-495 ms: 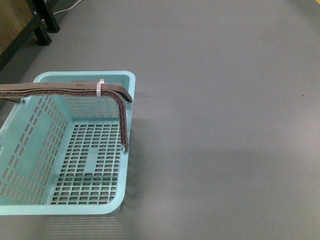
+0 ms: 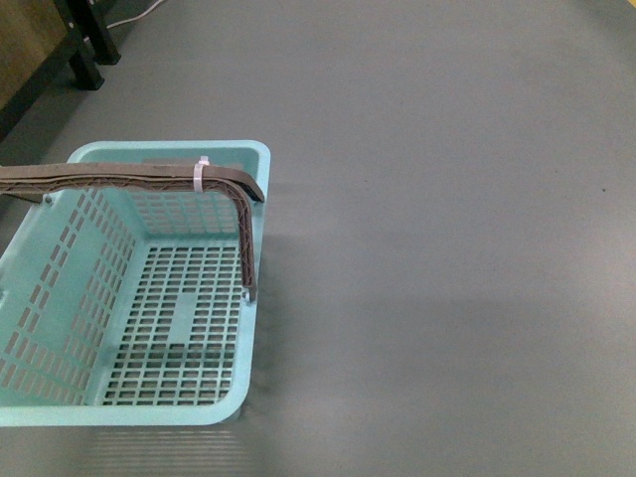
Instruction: Pick lemon and mango into basket
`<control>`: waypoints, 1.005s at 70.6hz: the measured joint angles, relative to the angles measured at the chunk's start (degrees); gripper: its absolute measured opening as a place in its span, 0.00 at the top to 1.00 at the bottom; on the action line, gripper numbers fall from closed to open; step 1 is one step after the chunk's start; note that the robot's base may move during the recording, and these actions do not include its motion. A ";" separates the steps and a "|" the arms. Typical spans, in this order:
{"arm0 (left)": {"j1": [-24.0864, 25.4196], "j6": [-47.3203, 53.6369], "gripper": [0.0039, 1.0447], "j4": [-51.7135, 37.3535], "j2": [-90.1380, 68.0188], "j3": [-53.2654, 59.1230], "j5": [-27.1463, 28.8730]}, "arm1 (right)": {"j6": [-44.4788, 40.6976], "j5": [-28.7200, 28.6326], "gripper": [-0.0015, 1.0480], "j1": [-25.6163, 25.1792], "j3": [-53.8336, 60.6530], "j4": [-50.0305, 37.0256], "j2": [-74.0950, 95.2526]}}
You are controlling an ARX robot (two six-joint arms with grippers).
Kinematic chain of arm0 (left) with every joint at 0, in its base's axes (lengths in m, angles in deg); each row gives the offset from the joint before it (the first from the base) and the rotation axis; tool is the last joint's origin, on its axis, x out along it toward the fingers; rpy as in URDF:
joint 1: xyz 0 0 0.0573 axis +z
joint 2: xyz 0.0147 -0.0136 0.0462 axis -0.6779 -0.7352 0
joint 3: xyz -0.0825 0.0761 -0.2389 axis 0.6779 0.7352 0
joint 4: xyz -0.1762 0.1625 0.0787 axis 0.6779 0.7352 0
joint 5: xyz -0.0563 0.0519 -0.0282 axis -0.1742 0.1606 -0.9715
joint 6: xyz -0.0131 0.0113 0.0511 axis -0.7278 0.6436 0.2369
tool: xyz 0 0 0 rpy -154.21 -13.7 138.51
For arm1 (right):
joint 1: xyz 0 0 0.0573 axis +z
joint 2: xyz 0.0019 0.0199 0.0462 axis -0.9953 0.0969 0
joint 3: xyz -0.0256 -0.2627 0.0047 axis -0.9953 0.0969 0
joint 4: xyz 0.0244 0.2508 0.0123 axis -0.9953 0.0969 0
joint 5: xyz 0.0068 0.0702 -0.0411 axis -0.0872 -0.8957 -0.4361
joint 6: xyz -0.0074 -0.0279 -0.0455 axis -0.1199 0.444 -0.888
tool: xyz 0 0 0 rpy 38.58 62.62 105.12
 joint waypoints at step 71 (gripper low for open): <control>-6.62 -59.23 0.06 -45.40 -99.38 -41.03 3.89 | 0.00 0.04 0.08 0.00 0.00 0.00 -0.02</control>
